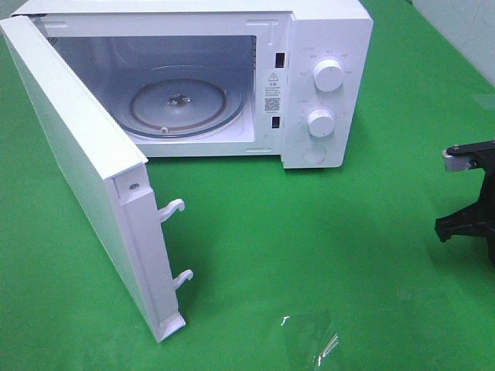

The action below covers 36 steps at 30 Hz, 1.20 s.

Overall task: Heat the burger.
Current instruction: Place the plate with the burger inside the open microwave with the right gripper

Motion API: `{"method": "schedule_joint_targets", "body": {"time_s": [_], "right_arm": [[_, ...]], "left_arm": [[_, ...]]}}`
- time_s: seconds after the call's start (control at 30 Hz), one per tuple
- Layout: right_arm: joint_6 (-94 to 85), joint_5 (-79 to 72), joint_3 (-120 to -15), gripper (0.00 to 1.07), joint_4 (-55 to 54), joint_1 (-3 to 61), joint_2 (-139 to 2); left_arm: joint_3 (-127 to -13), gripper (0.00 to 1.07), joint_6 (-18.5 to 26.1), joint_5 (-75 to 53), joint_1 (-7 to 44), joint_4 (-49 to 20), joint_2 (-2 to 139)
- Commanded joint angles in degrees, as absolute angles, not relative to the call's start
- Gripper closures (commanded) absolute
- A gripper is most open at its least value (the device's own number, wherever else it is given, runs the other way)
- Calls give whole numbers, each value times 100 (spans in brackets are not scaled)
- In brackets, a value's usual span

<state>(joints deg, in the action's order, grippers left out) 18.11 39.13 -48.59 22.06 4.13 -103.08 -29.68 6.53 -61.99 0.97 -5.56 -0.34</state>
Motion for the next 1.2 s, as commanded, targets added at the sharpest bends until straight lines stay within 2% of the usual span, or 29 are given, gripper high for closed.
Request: {"method": "schedule_joint_targets", "body": {"time_s": [0.03, 0.8, 1.2], "right_arm": [[1954, 4079, -4841, 107, 2550, 602, -10136], [3128, 4435, -3764, 107, 3724, 1633, -9018], [3231, 4612, -3289, 107, 3845, 2303, -8537]], "left_arm": [[-2956, 9, 636, -6136, 97, -584, -132], [-2956, 9, 636, -6136, 97, -584, -132], [-2956, 9, 636, -6136, 97, -584, -132]]}}
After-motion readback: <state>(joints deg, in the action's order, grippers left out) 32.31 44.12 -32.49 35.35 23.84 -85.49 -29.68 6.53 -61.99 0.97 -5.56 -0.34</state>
